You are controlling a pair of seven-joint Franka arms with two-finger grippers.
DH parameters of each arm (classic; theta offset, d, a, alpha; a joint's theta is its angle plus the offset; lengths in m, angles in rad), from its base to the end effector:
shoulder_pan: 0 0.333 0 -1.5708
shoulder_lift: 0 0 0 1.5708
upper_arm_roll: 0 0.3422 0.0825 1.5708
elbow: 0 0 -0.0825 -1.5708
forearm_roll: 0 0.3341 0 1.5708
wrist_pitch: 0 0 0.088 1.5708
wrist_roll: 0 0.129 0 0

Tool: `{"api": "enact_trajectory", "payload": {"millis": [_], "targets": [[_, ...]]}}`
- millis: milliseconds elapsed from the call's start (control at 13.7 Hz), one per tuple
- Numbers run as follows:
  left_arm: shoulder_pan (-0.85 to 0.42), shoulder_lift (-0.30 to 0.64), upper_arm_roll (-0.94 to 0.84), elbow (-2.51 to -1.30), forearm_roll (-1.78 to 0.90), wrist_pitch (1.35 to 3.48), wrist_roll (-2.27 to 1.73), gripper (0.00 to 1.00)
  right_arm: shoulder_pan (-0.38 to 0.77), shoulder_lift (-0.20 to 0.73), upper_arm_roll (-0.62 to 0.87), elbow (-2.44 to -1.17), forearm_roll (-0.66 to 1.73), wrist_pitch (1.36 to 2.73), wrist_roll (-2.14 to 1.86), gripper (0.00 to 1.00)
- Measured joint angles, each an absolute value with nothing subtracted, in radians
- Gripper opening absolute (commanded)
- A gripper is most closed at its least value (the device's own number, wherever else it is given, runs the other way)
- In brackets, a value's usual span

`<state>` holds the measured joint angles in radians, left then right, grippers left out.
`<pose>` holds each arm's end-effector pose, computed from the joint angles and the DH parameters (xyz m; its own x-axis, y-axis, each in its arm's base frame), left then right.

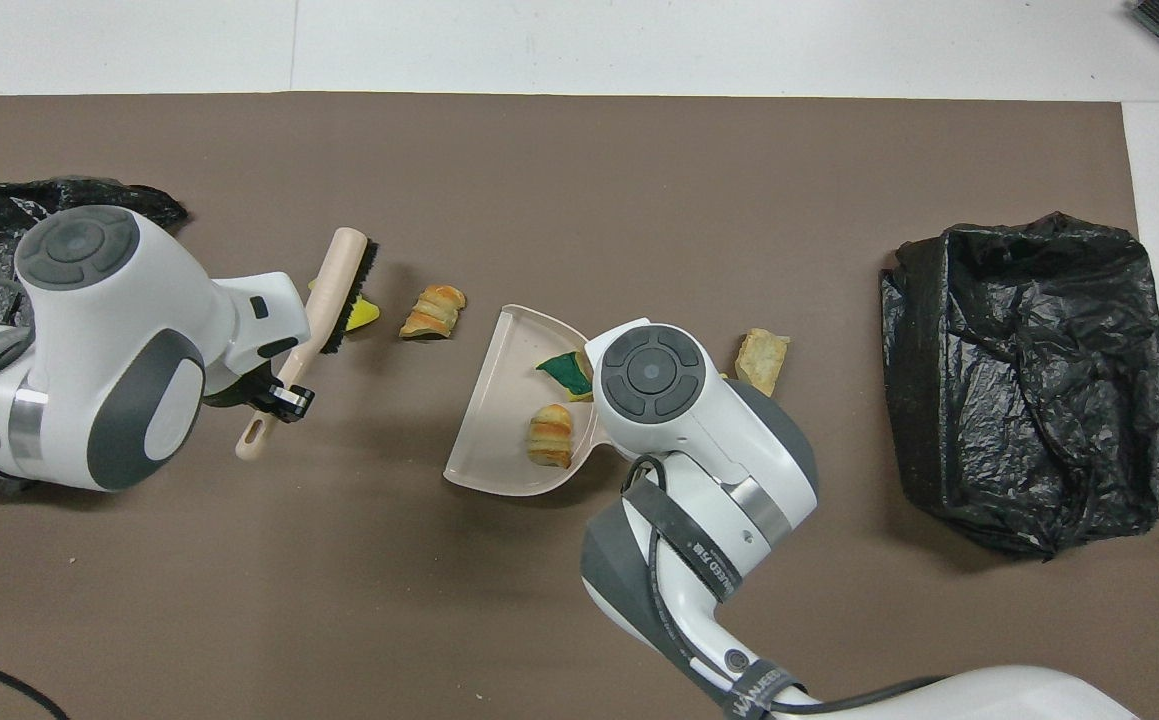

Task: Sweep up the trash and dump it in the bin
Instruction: 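Sweep the sponges and bread into the dustpan with the left gripper's brush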

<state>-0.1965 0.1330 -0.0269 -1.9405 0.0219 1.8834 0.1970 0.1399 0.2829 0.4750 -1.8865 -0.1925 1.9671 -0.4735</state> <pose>0.5093 -0.1131 0.4293 0.8922 -0.4106 -0.1884 -0.4142 -0.9099 0.0217 0.4734 0.2942 0.3898 0.3792 0.9107 -0.1641 0.9193 -0.3909 -0.0452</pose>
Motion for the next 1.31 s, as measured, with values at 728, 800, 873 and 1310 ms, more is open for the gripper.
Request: {"api": "enact_trajectory", "payload": {"millis": [728,800,873,1310], "targets": [[-0.147,0.284,-0.021,-1.861,0.104,1.970,0.336,0.00,0.140,0.283,0.476,-1.887,-0.193,1.967,-0.467,0.00],[-0.160,0.284,-0.035,-1.868,0.104,1.970,0.337,0.00,0.140,0.283,0.476,-1.887,-0.193,1.967,-0.467,0.00],[-0.171,0.283,-0.059,-1.879,0.104,1.969,0.337,0.00,0.140,0.283,0.476,-1.887,-0.193,1.967,-0.467,0.00],[-0.185,0.194,-0.252,-1.981,0.071,1.842,0.274,0.00,0.140,0.283,0.476,-1.887,-0.193,1.968,-0.466,0.00]]}}
